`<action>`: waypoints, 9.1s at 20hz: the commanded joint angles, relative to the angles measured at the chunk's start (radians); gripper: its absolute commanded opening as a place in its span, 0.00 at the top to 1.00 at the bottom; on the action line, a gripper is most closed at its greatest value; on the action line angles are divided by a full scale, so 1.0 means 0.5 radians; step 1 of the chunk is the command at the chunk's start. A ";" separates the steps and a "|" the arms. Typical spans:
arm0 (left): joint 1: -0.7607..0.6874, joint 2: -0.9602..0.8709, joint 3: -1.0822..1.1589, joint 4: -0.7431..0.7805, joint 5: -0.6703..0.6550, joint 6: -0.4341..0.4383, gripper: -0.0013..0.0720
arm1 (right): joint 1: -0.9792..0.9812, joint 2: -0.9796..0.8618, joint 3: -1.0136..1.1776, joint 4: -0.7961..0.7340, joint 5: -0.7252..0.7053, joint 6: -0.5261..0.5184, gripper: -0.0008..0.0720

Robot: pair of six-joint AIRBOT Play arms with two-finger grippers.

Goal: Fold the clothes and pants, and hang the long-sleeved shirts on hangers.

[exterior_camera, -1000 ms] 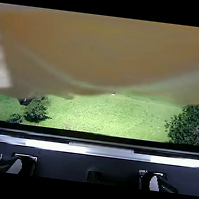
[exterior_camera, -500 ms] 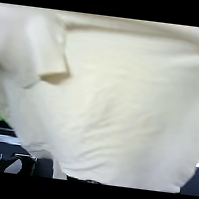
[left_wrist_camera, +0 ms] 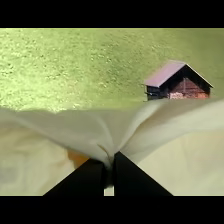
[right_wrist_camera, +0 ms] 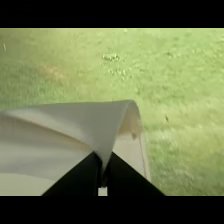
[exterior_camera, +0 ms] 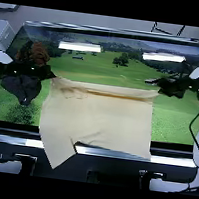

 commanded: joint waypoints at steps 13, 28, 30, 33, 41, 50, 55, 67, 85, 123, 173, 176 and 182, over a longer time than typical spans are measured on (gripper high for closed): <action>-0.025 -0.402 0.258 -0.077 0.486 -0.163 0.94 | -0.005 -0.265 0.044 0.125 -0.746 0.295 0.93; 0.034 -0.304 -0.049 0.360 -0.805 -0.149 0.94 | -0.054 -0.160 -0.189 -0.067 0.464 -0.072 0.93; 0.040 -0.304 -0.071 0.360 -0.787 -0.134 0.94 | -0.055 -0.159 -0.185 0.027 0.491 -0.111 0.90; 0.129 -0.298 0.049 0.360 -0.927 -0.127 0.18 | -0.076 -0.121 -0.113 -0.001 0.687 -0.189 0.35; 0.443 0.311 -0.629 0.440 -1.051 0.097 0.19 | -0.507 0.201 -0.416 -0.014 0.981 -0.179 0.21; 0.374 0.613 -1.809 0.011 -0.574 0.347 0.20 | -0.506 0.311 -0.719 0.021 0.922 -0.221 0.23; 0.199 0.613 -1.837 -0.153 -0.394 0.307 0.43 | -0.506 0.311 -0.723 0.027 0.916 -0.223 0.23; 0.167 0.620 -1.827 -0.128 -0.458 0.362 0.94 | -0.502 0.311 -1.301 0.125 0.560 -0.245 0.22; 0.124 0.566 -0.624 -0.062 -0.269 0.074 0.94 | -0.176 0.378 -0.698 0.293 -0.014 -0.040 0.93; -0.829 -0.172 -0.013 -0.215 0.417 -0.229 0.92 | -0.147 0.169 -0.205 1.250 0.470 -0.597 0.93; -0.125 0.906 0.087 0.029 -0.027 -0.140 0.94 | 0.224 -0.066 -0.552 0.763 0.333 -0.177 0.13; -0.161 0.906 0.087 0.024 -0.026 -0.146 0.94 | 0.284 -0.232 -0.579 1.154 0.217 -0.448 0.14; -0.228 0.905 0.087 0.024 -0.024 -0.149 0.94 | 0.284 -0.417 -0.579 1.478 0.078 -0.590 0.26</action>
